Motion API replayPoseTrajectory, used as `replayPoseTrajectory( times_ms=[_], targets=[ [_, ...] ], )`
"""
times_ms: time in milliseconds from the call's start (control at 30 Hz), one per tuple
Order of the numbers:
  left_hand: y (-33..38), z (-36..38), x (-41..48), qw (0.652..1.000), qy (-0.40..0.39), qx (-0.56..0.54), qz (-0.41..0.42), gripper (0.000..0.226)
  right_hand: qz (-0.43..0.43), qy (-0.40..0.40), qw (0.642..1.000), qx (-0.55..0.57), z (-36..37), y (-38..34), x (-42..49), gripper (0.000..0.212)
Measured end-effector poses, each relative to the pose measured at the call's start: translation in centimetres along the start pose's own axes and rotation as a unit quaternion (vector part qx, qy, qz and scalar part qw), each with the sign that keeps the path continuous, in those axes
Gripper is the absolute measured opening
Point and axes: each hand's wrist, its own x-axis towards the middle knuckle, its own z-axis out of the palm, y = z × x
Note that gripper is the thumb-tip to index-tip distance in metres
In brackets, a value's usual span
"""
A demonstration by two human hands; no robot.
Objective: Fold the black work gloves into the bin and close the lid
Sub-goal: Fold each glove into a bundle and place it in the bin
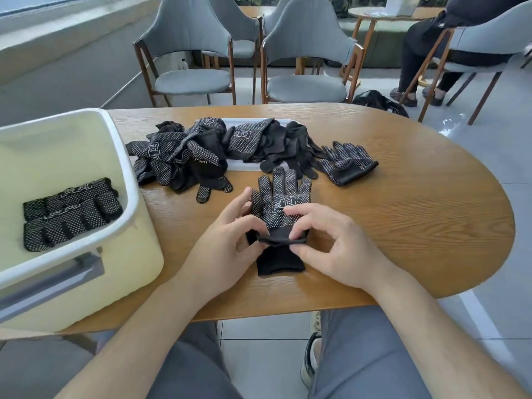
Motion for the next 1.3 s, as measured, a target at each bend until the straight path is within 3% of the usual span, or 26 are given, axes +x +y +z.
replayPoseTrajectory(
  times_ms=[267,633,767,933,1067,1233,1300],
  targets=[
    [0.4,-0.5,-1.0,0.996,0.015,0.058,0.059,0.021,0.014,-0.042,0.999,-0.013,0.1,0.1,-0.8,0.016],
    [0.8,-0.8,-1.9,0.989,-0.01,0.031,0.141,0.013,0.008,-0.074,0.996,-0.05,0.0,0.3,-1.1,0.012],
    [0.4,-0.7,-2.0,0.986,-0.016,0.054,0.159,0.018,-0.002,-0.103,0.989,-0.102,-0.4,-0.1,-1.6,0.022],
    [0.6,-0.3,-1.9,0.983,0.003,0.081,0.162,0.015,-0.045,-0.051,0.986,-0.152,-0.3,0.0,-2.2,0.029],
    [1.9,-0.8,-1.2,0.997,0.037,-0.005,0.071,0.018,-0.085,0.012,0.984,-0.155,0.2,0.1,-1.5,0.02],
    [4.0,-2.2,1.3,0.988,0.08,-0.132,0.004,0.028,-0.021,0.116,0.993,-0.027,-2.1,-2.9,0.8,0.007],
    [5.1,-2.9,2.7,0.984,0.077,-0.157,-0.003,0.032,0.017,0.116,0.992,0.055,-3.3,-4.0,1.9,0.003]
  ],
)
